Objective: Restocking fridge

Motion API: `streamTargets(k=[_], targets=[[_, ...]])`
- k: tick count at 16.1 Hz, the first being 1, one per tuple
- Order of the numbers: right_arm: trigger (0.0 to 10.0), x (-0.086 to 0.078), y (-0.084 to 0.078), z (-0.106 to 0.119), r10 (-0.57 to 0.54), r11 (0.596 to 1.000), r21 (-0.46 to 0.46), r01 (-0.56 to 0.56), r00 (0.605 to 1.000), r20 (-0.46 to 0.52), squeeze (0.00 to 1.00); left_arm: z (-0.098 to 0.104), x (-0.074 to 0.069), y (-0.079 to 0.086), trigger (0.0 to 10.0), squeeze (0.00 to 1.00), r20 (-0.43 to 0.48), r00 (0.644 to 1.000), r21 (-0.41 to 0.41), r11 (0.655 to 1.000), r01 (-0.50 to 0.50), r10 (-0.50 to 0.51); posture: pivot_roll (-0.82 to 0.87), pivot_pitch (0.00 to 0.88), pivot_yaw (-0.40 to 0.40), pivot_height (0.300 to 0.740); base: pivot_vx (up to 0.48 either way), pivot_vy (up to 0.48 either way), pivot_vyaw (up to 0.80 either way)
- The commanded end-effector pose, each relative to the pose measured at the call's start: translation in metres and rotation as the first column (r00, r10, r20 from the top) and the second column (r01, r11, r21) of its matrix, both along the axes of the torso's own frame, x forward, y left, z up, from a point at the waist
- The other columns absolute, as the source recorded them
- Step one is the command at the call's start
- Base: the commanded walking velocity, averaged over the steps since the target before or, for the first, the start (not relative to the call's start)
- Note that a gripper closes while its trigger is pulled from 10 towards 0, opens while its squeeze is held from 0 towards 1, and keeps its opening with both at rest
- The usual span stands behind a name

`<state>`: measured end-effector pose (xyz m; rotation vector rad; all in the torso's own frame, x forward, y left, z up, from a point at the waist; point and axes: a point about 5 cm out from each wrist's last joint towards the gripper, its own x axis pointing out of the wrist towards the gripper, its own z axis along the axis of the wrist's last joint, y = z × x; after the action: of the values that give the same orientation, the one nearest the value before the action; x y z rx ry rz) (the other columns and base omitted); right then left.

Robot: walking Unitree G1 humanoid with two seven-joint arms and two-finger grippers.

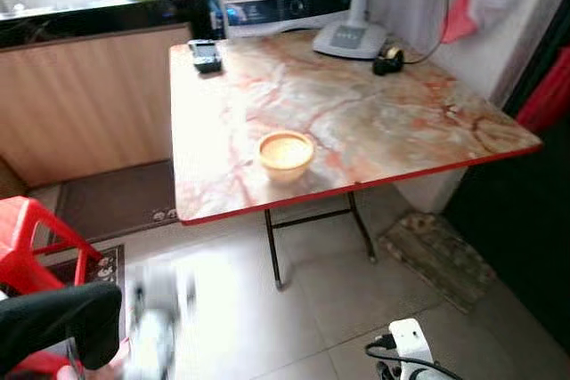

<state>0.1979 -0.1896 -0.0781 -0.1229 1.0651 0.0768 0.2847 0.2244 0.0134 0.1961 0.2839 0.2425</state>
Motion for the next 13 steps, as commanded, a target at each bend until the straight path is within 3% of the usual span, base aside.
streamTargets(k=[1,8,11,13], targets=[[10.0,0.001,0.000,0.000,0.004,1.000,-0.001,-0.004,1.000,-0.001,0.00,-0.012,-0.012,0.001,10.0,0.00,-0.038,0.999,-0.010,1.000,-0.021,0.020,0.04,0.000,0.000,0.740,0.000,0.000,0.00],[10.0,0.002,0.000,0.001,0.027,1.000,-0.008,-0.027,1.000,-0.002,0.00,0.010,0.000,-0.001,10.0,0.00,0.118,0.993,0.027,0.999,0.024,-0.027,0.04,0.000,0.005,0.740,0.000,0.000,0.00],[10.0,0.002,0.000,0.001,0.034,0.999,-0.012,-0.034,0.999,0.000,0.00,0.032,0.012,0.004,10.0,0.00,0.236,0.972,0.017,1.000,-0.004,0.000,0.04,0.000,0.001,0.740,0.000,0.000,0.00],[10.0,0.003,-0.001,0.001,0.040,0.999,-0.017,-0.040,0.999,0.000,0.00,0.049,0.022,0.000,10.0,0.00,0.303,0.951,0.070,0.997,0.039,-0.058,0.05,0.000,0.000,0.740,0.000,0.000,0.00]])
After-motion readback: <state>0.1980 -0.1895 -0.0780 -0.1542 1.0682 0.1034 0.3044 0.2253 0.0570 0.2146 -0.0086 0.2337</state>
